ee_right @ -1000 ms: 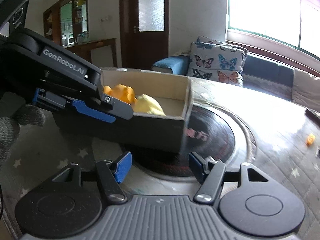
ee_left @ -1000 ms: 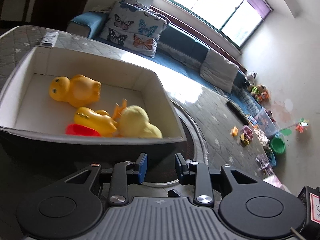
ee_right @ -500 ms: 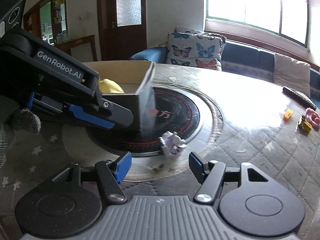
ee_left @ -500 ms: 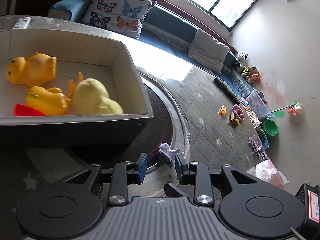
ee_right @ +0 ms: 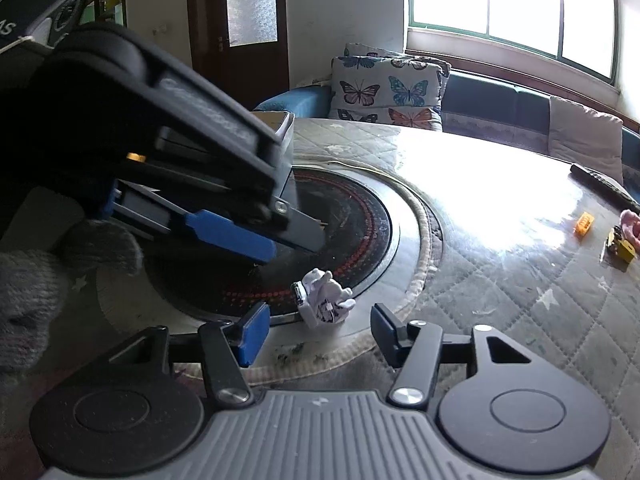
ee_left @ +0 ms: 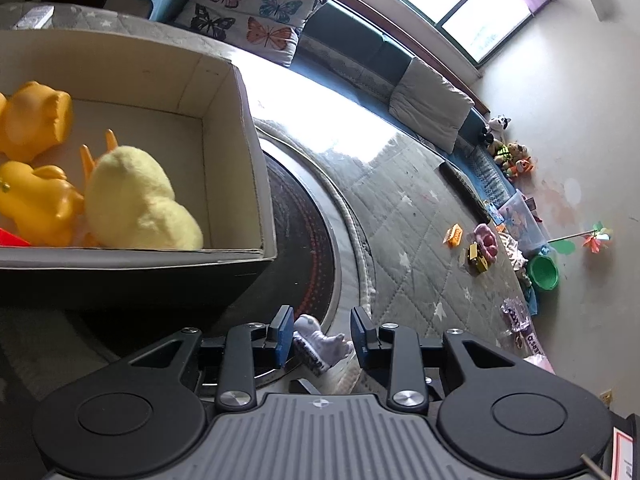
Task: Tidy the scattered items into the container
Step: 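Move the left tool down to the small white figurine, then close the left tool fingers on the white figurine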
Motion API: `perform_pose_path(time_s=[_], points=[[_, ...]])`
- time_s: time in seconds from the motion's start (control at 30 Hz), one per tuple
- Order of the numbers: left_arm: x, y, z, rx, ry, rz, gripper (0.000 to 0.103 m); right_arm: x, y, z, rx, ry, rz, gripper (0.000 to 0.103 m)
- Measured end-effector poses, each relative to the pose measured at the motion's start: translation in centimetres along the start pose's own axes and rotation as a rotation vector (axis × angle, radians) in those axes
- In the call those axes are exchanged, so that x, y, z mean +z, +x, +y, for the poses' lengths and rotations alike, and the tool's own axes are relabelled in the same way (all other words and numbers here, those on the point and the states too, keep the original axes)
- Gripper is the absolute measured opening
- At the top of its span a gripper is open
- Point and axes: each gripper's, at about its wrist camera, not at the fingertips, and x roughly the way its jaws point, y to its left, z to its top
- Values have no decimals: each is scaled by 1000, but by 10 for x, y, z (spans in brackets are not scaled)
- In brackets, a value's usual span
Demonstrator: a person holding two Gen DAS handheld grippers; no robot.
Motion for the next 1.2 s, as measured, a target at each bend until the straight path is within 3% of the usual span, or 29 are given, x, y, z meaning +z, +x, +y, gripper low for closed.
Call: perform_pose_path(time_s=[0.53,1.2], points=[[-1,27,-3,61,-9,36,35,1,7,-1,17,-9,14,34],[-7,24,-2,64,15,59,31,-7,-6,16,-7,-58,2,32]])
